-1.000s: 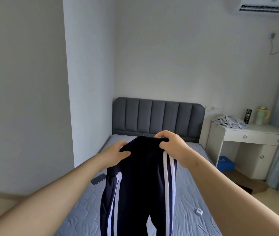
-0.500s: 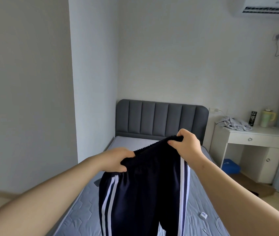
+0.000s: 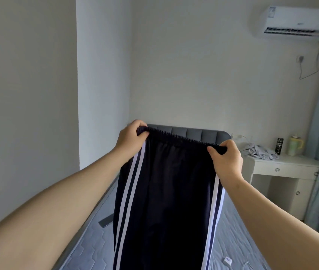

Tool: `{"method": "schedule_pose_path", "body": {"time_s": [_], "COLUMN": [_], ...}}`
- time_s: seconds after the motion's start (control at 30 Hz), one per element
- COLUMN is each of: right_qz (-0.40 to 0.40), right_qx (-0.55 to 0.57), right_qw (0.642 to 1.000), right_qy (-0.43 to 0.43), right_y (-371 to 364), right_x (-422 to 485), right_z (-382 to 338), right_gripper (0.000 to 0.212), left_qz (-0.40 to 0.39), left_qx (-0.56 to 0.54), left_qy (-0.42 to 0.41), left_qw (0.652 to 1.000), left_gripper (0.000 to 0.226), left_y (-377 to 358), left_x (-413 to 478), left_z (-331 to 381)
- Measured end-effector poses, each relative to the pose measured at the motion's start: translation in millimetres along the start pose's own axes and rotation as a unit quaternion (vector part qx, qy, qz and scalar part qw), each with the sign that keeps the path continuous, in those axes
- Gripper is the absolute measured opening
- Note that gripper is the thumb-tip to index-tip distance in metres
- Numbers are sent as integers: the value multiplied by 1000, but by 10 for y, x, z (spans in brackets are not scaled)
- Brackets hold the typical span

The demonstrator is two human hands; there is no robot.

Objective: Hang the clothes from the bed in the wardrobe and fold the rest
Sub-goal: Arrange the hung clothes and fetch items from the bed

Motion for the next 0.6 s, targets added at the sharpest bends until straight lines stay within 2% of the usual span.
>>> {"method": "schedule_pose_path", "body": {"time_s": [0.23,0.5,0.57,0.6], "right_qz": [44,90,81,62], "right_qx": [27,76,116,143], "right_qw": [997,984,982,981], "right_qy": [65,132,125,115], "right_y": [244,728,830,837], "right_x": [451,895,983,1015], "right_z": [-533,-1039,-1101,-1115], "right_gripper": [22,22,24,27], "left_qz": [25,-73,-130,-173], "left_qx": [-31,-96,-119,-114], "left_qy": [-58,-50,7,66], "left_qw": [998,991,984,976], "left_gripper": [13,32,30,26], "left_y": [164,475,481,471], "left_x": [535,935,1029,1041], "left_z": [609,1210,1296,1281]}}
Point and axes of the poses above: each hand's wrist, its own x-axis towards the middle knuckle, its own y-axis out of the back of the hand, z = x × y, the point moved 6 cm from there along x, towards the middle knuckle, and after that the axes turned 13 degrees about -x, right-handed, at the moved point
